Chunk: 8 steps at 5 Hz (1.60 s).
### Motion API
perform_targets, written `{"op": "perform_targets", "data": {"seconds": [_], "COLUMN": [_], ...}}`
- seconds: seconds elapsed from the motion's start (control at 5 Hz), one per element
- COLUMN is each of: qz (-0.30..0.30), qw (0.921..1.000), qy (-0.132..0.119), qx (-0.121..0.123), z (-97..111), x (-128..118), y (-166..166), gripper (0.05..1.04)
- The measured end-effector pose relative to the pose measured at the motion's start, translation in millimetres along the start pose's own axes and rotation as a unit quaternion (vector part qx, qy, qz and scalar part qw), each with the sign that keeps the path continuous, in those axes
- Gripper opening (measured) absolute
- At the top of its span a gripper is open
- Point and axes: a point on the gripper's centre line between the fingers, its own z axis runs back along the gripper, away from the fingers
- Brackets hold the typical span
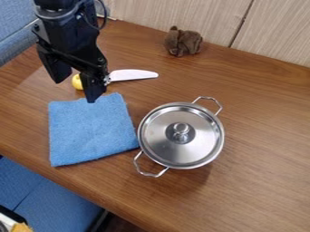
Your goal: Move the pot cover to the top right of the table
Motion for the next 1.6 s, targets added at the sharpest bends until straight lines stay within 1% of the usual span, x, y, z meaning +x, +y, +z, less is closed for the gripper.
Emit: {"op": "perform_targets", "data": {"seconds": [0.2,0.4,0.6,0.8,1.0,1.2,1.4,1.6], "qz": [-0.001,-0.023,-0.04,-0.069,-0.106,-0.15,-0.175,-0.188], "qw": [0.9999,0.9996,0.999,0.997,0.9922,0.9848,0.9805,0.9778], "qy": [0.009,0.013,-0.002,-0.022,-0.027,-0.035,-0.034,-0.031], "qx": [-0.004,-0.011,-0.017,-0.029,-0.061,-0.079,-0.084,-0.087], "z": [-3.7,-2.8,4.1,9.7,6.9,6.5,3.7,-1.6], "x": [-2.6,-1.5,2.0,9.1,17.4,28.7,32.7,33.9], "y": [-1.9,-11.2,-19.9,-37.1,-66.2,-94.4,-111.1,-116.8], "gripper": [0.999,0.999,0.999,0.999,0.999,0.999,0.999,0.999]}}
